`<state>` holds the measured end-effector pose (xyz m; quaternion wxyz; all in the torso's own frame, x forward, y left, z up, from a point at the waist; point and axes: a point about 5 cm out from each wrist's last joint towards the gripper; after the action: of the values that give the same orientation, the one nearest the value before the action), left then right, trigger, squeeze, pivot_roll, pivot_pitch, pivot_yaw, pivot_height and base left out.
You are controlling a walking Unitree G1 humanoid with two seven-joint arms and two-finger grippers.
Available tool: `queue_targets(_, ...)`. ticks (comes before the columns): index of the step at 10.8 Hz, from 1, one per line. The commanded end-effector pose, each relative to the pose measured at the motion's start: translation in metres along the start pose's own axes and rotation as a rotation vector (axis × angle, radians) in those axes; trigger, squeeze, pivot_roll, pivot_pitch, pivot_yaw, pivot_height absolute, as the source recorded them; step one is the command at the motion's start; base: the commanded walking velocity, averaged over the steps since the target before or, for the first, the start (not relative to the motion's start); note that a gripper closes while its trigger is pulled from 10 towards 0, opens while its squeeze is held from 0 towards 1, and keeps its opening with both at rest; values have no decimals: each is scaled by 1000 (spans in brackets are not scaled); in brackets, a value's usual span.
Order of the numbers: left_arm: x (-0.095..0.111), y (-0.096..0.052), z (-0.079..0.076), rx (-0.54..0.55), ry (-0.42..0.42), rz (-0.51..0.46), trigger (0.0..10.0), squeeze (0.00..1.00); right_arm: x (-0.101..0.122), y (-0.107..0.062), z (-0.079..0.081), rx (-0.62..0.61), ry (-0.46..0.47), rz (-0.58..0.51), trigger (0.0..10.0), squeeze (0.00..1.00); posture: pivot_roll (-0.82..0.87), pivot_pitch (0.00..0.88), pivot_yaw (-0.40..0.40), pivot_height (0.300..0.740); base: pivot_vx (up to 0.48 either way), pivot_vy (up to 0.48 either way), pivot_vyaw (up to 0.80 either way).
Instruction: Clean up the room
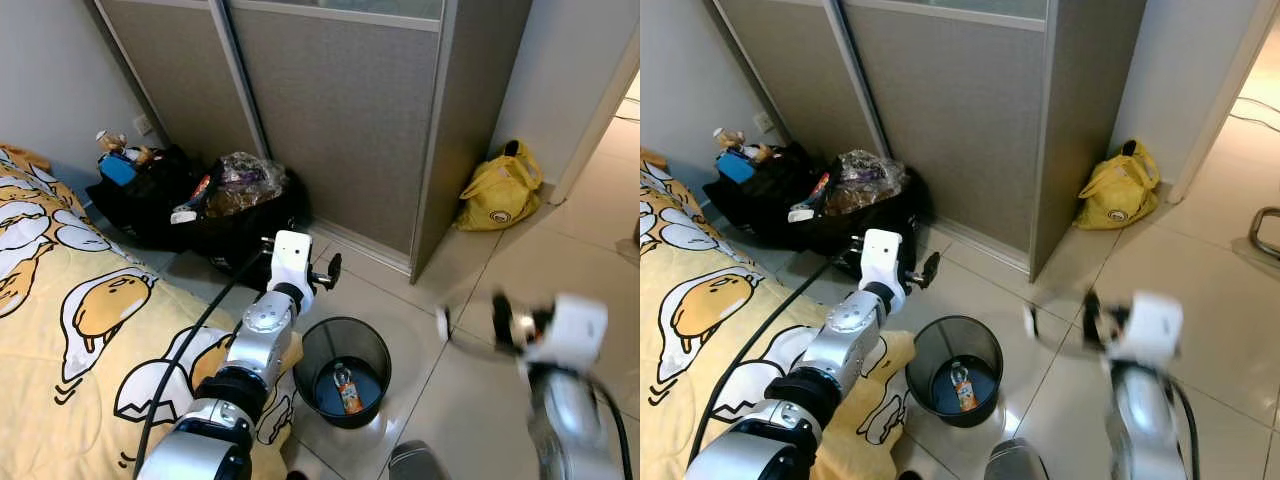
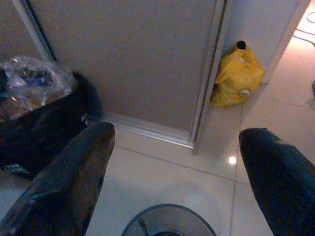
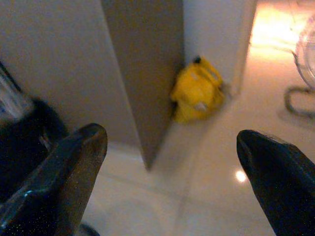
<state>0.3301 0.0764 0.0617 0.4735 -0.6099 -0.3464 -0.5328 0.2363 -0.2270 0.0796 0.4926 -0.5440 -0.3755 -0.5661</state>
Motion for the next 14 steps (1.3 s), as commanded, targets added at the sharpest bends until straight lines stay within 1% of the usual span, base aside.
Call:
queue_targets(1,3,1,12,41,10,-11,10000,0,10,4,15,48,28,-26,10000,0,-435,24,183,740,0,0,0)
queue_targets(2,5,1,18,65,11,-12,10000,0,22,7,29,102,38,-57,10000,0,-431,20,188,740,0,0,0)
queue_targets(3,4,1,21,67,25,-3,10000,0,34,8,36,142,1,-107,10000,0,-446,20,204,740,0,0,0)
queue_targets(4,4,3,19,55,33,5,10000,0,29,7,29,117,-26,-96,10000,0,-462,25,212,740,0,0,0)
queue_targets(5,6,4,14,47,30,-5,10000,0,24,5,17,95,-31,-58,10000,0,-456,34,179,740,0,0,0)
queue_targets(6,4,4,15,73,13,-1,10000,0,22,7,10,102,-61,-29,10000,0,-439,38,152,740,0,0,0)
queue_targets(7,2,3,16,83,6,-1,10000,0,20,14,6,115,-83,-8,10000,0,-392,40,114,740,0,0,0)
queue_targets(8,5,3,17,89,3,-22,10000,0,15,24,6,139,-99,18,10000,0,-342,38,89,740,0,0,0)
queue_targets(9,12,3,16,83,25,-61,10000,0,9,32,13,166,-92,41,10000,0,-289,31,65,740,0,0,0)
queue_targets(10,16,3,14,78,39,-87,10000,0,7,37,21,195,-90,52,10000,0,-264,28,59,740,0,0,0)
queue_targets(11,19,2,9,57,50,-116,10000,0,1,42,32,233,-84,73,10000,0,-227,25,44,740,0,0,0)
queue_targets(13,19,1,6,42,44,-124,10000,0,-9,47,43,289,-85,109,10000,0,-163,27,4,740,0,0,0)
queue_targets(14,19,0,7,52,28,-124,10000,0,-12,50,46,315,-93,121,10000,0,-125,30,-17,740,0,0,0)
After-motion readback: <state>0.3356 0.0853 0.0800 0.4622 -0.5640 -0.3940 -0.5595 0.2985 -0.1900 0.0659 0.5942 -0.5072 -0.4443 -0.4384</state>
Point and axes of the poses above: a point about 5 cm out from each wrist's last joint towards the gripper, its own y axis pointing out of the wrist towards the gripper, its own x axis along the axis of the wrist's last joint, z = x × y, and after that the axes turned 5 degrees about y, right-handed
